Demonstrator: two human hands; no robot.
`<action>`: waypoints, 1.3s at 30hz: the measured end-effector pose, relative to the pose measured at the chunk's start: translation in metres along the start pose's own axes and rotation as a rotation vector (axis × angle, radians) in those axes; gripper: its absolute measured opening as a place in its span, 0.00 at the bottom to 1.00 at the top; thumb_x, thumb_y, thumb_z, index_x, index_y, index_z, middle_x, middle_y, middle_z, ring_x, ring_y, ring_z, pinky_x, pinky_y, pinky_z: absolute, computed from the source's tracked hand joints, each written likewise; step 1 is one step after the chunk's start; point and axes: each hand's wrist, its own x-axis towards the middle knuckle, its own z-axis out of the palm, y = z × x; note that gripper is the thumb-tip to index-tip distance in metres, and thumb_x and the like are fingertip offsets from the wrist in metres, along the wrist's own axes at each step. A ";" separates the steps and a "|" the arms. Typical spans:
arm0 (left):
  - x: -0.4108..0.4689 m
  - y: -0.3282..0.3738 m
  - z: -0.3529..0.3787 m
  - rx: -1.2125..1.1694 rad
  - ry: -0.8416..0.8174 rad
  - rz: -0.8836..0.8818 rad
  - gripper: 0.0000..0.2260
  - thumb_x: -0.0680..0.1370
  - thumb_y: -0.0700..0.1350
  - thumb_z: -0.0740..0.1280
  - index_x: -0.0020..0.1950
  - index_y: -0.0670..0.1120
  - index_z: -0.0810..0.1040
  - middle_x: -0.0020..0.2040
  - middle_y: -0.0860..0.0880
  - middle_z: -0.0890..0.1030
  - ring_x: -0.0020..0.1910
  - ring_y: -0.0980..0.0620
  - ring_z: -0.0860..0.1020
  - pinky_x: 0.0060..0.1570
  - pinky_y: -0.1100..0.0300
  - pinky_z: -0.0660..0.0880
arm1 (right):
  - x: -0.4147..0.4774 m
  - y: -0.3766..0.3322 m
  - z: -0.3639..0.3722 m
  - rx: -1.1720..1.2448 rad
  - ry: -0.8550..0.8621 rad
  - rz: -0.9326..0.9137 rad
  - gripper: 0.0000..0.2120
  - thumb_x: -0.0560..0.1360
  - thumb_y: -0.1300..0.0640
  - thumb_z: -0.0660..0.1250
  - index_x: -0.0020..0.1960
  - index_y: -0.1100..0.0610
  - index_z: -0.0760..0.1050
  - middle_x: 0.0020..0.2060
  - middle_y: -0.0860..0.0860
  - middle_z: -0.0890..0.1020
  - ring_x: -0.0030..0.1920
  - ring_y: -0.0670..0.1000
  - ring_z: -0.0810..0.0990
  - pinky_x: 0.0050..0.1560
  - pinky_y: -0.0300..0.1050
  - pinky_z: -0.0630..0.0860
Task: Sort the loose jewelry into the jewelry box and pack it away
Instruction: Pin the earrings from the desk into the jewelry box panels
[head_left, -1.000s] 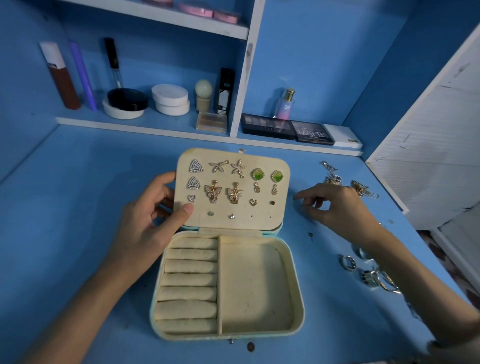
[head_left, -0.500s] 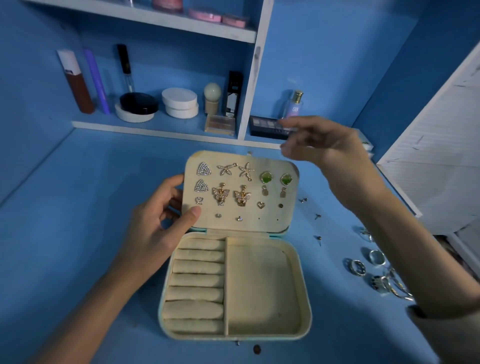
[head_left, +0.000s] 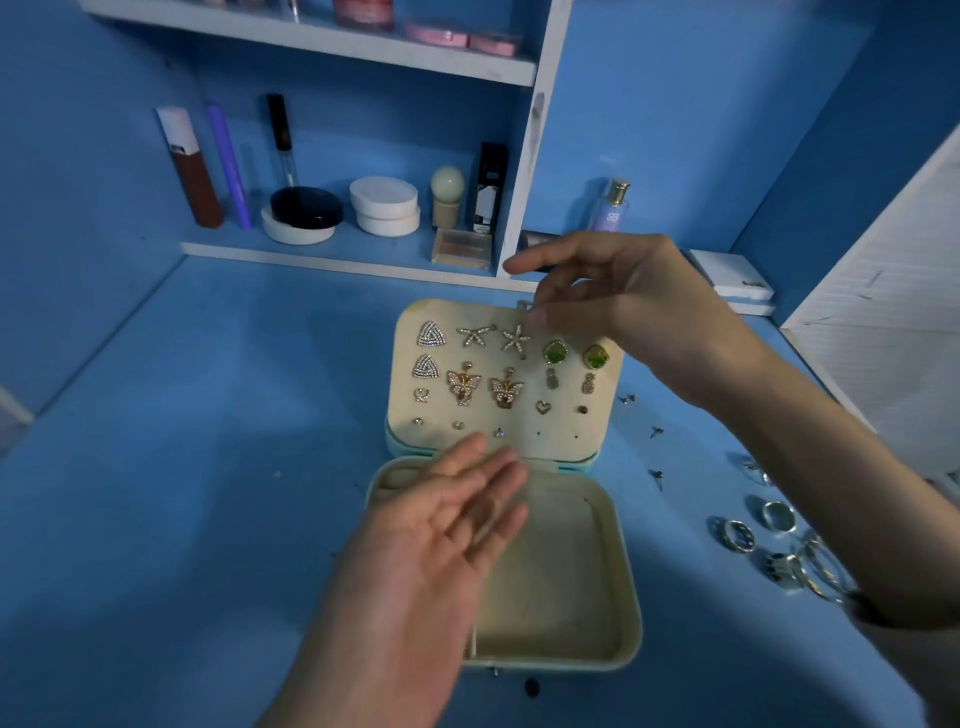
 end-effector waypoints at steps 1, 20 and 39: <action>-0.002 -0.004 0.002 -0.073 0.013 -0.061 0.19 0.67 0.34 0.61 0.56 0.35 0.77 0.49 0.38 0.84 0.51 0.42 0.82 0.52 0.50 0.75 | -0.001 -0.001 0.000 0.001 0.000 -0.001 0.16 0.69 0.70 0.70 0.50 0.51 0.81 0.35 0.51 0.80 0.35 0.53 0.76 0.36 0.47 0.69; -0.008 -0.006 0.012 -0.366 0.052 -0.081 0.31 0.65 0.51 0.69 0.62 0.35 0.74 0.57 0.38 0.81 0.60 0.42 0.77 0.59 0.44 0.72 | -0.042 -0.023 0.001 0.004 -0.066 -0.038 0.18 0.67 0.70 0.72 0.50 0.51 0.81 0.37 0.55 0.83 0.42 0.58 0.81 0.52 0.56 0.77; -0.015 -0.019 0.001 -0.279 -0.018 -0.020 0.23 0.72 0.57 0.61 0.61 0.48 0.80 0.55 0.46 0.83 0.55 0.48 0.81 0.56 0.55 0.70 | -0.029 0.008 0.008 -0.212 -0.217 0.106 0.23 0.67 0.68 0.73 0.56 0.47 0.79 0.35 0.51 0.84 0.32 0.41 0.77 0.39 0.27 0.70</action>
